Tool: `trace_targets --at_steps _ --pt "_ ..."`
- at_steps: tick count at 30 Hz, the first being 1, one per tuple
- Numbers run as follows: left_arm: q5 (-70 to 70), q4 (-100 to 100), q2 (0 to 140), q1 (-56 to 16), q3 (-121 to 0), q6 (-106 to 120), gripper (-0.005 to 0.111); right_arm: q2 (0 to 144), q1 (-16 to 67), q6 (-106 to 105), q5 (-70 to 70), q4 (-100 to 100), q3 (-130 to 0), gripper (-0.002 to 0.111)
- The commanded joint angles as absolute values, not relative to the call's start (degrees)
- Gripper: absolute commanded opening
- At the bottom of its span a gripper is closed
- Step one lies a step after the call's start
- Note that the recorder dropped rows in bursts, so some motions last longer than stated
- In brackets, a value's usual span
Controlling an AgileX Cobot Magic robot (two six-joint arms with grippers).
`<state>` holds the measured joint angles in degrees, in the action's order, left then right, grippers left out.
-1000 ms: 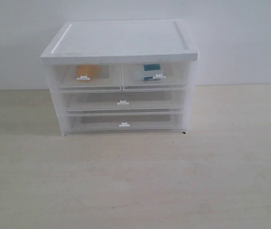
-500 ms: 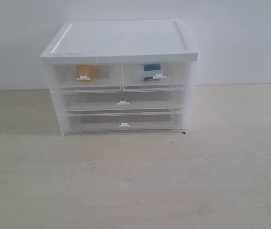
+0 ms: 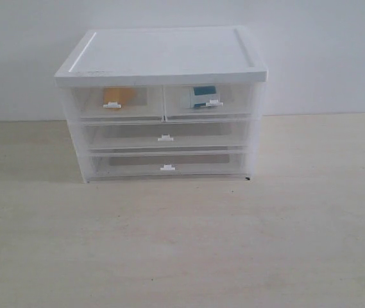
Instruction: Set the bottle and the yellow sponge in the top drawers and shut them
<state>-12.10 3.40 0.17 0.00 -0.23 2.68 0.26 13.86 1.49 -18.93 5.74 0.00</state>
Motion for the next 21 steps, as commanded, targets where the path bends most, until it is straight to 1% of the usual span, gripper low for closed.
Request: trace_targets --at_steps 1,21 --pt "-15.4 1.6 0.0 0.0 0.0 0.9 0.004 0.0 13.7 1.4 -18.4 5.8 0.0 0.0" --pt "-17.3 1.5 0.0 0.0 0.0 5.3 0.004 0.0 13.7 1.4 -18.4 5.8 0.0 0.0"
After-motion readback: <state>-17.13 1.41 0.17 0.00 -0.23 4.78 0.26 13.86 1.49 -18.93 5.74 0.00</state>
